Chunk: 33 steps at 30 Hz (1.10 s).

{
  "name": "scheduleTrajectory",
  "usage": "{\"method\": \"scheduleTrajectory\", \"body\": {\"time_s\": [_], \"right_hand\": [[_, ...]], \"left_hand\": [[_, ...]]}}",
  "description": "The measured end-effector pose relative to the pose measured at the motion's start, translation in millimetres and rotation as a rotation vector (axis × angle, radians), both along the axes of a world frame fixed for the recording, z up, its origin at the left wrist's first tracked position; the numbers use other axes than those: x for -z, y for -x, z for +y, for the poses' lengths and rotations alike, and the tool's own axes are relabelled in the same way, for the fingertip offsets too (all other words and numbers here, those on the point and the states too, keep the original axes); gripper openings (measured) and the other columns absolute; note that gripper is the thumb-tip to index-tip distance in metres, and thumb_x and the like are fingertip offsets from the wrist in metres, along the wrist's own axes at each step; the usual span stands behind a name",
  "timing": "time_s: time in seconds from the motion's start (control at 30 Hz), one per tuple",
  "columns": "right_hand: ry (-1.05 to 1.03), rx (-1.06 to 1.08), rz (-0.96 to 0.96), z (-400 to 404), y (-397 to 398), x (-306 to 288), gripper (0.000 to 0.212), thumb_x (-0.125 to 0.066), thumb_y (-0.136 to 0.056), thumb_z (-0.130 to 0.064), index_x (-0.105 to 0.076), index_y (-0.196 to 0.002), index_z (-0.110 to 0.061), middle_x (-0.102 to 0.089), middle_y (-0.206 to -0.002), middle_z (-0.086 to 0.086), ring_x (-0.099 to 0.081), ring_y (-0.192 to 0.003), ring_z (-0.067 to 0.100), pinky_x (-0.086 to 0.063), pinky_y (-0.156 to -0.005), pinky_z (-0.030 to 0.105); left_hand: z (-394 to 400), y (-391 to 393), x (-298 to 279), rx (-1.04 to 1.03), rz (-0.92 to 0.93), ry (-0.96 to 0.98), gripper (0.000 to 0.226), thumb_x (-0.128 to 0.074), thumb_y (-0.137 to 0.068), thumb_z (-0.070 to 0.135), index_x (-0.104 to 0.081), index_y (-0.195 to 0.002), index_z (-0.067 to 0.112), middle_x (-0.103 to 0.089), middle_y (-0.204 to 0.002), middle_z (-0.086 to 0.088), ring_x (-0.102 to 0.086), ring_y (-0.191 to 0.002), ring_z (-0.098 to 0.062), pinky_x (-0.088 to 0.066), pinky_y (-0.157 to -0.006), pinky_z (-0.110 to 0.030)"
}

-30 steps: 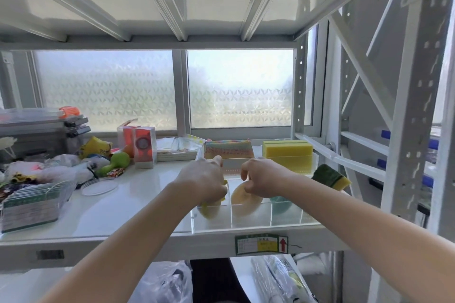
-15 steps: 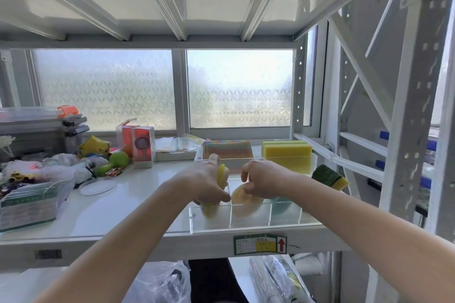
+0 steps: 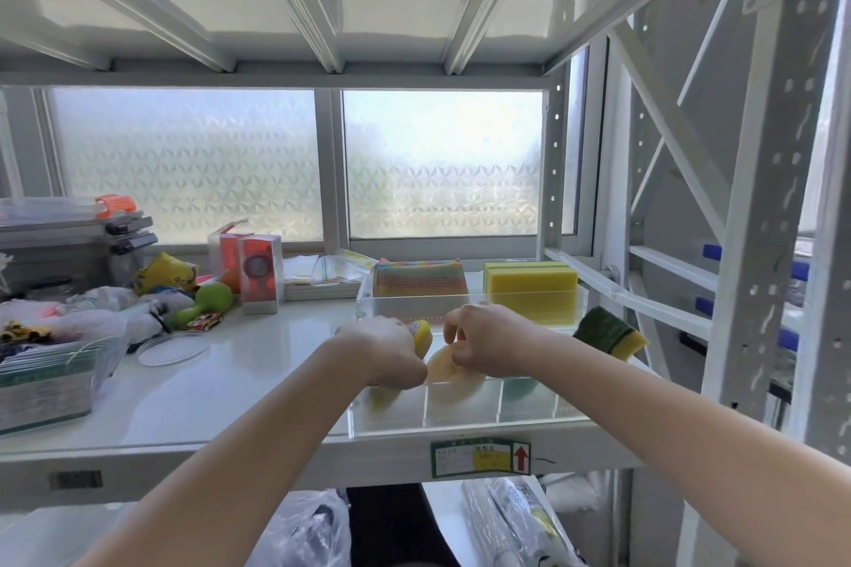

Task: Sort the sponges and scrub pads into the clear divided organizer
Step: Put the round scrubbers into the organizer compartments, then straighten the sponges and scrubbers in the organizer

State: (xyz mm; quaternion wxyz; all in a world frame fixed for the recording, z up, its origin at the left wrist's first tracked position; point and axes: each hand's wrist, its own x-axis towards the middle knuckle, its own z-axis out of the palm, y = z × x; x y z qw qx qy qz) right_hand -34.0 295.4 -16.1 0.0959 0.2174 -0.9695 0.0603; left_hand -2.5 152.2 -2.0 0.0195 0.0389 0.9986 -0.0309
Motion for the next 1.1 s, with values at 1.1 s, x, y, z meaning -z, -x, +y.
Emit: {"method": "scheduleTrajectory", "body": {"time_s": [1.1], "right_hand": [[-0.176,0.180,-0.317,109,-31,-66,0.062,-0.072,-0.078,-0.043,-0.049,-0.134,-0.034,-0.043,-0.139,-0.002,-0.046,-0.116,0.015,-0.039,-0.100,0.029]], "left_hand": [[60,15,-11,0.556,0.206,-0.161,0.068,-0.059,-0.079,0.059,-0.045,-0.137,0.026,-0.051,-0.136,-0.001,-0.044,-0.126,-0.019,-0.038,-0.104,-0.034]]}}
